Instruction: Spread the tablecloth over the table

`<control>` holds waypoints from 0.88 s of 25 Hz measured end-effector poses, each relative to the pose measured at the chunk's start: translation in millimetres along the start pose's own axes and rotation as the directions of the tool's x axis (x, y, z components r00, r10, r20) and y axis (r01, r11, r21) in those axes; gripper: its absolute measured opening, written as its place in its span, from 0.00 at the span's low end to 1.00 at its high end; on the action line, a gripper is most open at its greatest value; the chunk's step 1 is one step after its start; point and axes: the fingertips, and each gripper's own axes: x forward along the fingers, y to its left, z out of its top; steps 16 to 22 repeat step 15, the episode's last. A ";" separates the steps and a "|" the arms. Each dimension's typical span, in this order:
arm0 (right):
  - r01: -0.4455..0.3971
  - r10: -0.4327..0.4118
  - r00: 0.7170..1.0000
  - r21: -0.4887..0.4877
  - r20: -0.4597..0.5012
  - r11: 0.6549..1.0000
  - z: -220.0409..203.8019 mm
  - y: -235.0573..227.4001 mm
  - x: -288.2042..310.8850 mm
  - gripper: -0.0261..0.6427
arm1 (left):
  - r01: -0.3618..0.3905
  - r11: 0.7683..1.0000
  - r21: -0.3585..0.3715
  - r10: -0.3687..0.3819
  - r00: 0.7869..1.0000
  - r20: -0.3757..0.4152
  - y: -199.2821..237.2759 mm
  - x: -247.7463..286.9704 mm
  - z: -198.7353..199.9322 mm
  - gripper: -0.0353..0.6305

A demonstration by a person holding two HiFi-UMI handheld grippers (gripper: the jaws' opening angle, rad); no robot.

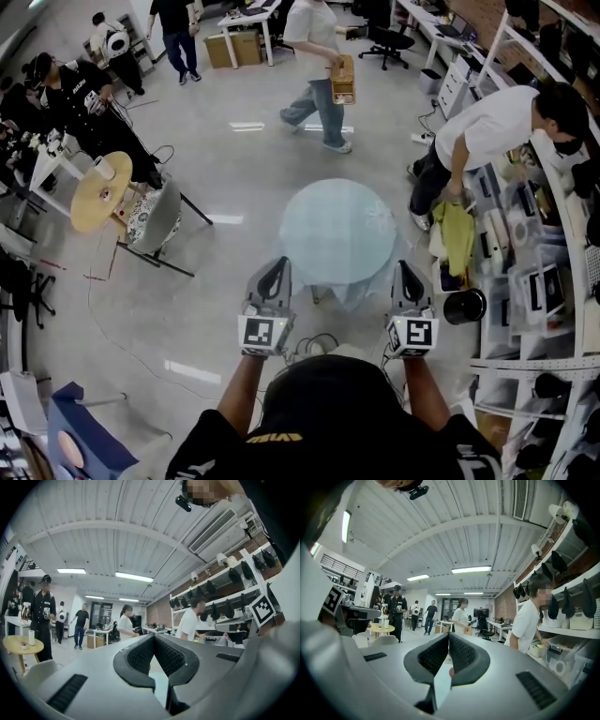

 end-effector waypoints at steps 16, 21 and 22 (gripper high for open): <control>-0.011 0.011 1.000 0.010 -0.006 1.000 1.0 -6.3 3.1 0.05 | -0.022 0.999 0.043 0.023 1.000 -0.007 -13.2 12.2 -4.9 0.08; -0.011 0.011 1.000 0.010 -0.006 1.000 1.0 -6.3 3.1 0.05 | -0.022 0.999 0.043 0.023 1.000 -0.007 -13.2 12.2 -4.9 0.08; -0.011 0.011 1.000 0.010 -0.006 1.000 1.0 -6.3 3.1 0.05 | -0.022 0.999 0.043 0.023 1.000 -0.007 -13.2 12.2 -4.9 0.08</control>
